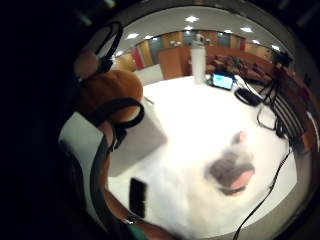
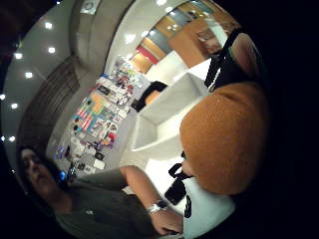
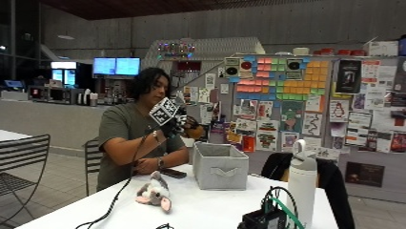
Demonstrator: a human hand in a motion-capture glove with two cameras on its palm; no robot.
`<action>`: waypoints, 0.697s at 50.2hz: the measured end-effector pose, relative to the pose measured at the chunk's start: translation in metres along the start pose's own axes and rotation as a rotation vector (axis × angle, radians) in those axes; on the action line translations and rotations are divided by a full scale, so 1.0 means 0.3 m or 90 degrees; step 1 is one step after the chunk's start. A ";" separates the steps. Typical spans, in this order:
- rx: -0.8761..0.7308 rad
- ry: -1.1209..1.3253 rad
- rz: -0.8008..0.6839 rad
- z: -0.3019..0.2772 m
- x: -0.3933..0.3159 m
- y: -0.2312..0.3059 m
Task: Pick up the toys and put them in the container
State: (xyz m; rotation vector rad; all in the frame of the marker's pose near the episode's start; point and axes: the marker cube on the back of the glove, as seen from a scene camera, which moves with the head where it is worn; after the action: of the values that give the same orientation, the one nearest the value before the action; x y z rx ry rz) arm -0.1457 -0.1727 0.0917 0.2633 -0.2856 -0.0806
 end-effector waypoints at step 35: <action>-0.064 0.008 0.143 0.117 -0.047 -0.178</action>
State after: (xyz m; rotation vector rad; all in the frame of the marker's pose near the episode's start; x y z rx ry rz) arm -0.1716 -0.2311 0.1061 0.1301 -0.2956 0.1285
